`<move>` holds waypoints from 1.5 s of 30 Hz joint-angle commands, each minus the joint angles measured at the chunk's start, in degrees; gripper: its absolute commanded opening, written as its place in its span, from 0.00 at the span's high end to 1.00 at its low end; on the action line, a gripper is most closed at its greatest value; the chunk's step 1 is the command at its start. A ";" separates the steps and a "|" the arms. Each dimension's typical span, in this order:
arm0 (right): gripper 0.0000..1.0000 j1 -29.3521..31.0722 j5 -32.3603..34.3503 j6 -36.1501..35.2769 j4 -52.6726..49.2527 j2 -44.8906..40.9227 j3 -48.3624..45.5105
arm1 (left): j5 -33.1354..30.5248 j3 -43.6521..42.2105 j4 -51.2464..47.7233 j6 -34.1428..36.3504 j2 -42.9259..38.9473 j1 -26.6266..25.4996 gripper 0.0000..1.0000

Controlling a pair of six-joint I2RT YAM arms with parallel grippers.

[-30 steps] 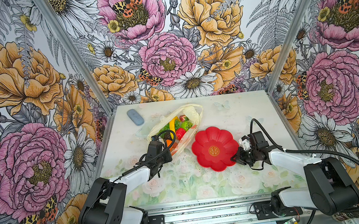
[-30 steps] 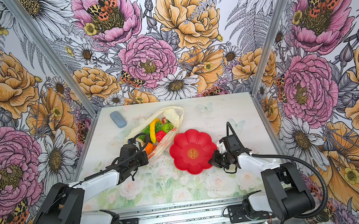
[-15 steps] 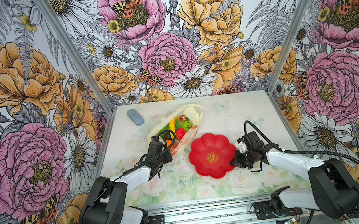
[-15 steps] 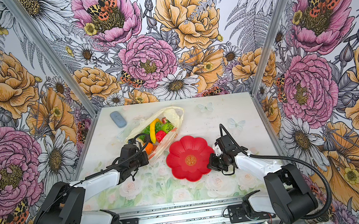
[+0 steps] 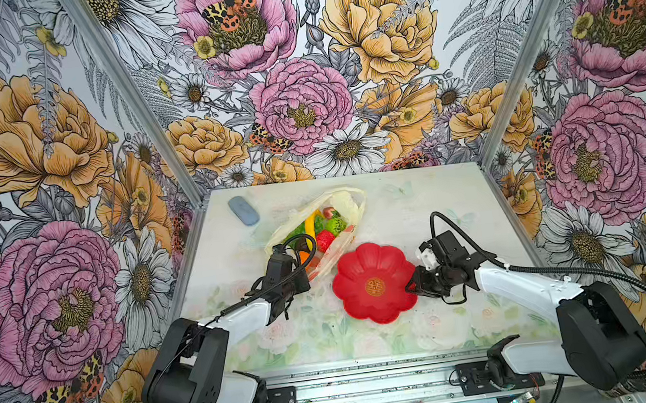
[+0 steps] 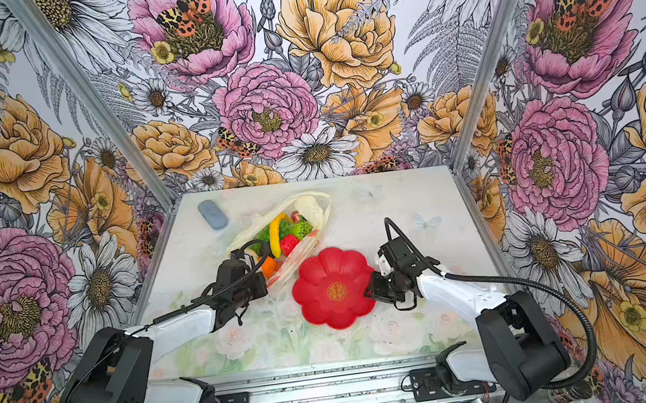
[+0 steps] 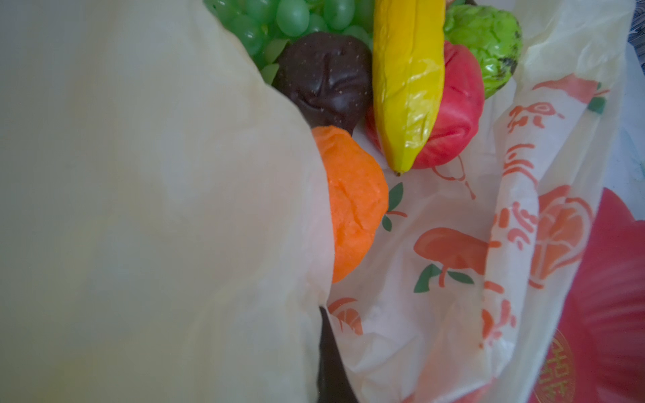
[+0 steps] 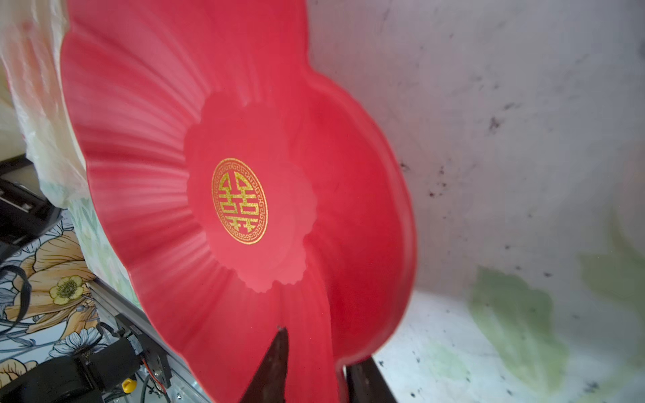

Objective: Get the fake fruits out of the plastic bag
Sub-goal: 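Grasp the red plate rim with the right gripper and drag it beside the bag, then release the plate and reach the right gripper into the bag mouth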

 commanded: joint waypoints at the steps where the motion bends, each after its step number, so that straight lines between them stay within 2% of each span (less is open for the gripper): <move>1: 0.60 0.03 3.04 -1.62 -2.20 -1.15 3.34 | 0.73 0.26 0.30 0.95 -1.34 0.54 1.00; 10: 0.46 0.16 13.36 -5.18 -8.19 -3.38 14.85 | 2.09 -0.79 0.31 0.59 -1.79 0.01 0.99; 14: 0.41 1.86 15.97 -5.87 -7.88 0.51 22.18 | 2.79 -0.85 0.31 1.79 -2.17 -0.94 0.99; 21: 0.32 9.63 22.97 -6.04 -3.24 11.61 34.99 | 2.48 -0.97 -0.05 4.42 -2.86 -3.47 1.00; 31: 0.31 15.73 22.09 -6.08 0.38 33.84 54.28 | 2.49 -1.98 0.24 3.13 -2.77 -6.08 1.00; 35: 0.31 16.48 21.09 -6.40 0.29 41.71 61.64 | -2.59 -2.98 -3.10 0.11 -4.55 -6.69 1.00; 45: 0.30 16.27 21.13 -6.58 0.07 54.61 70.85 | -6.34 -7.01 -4.47 -5.01 -10.12 -10.02 1.00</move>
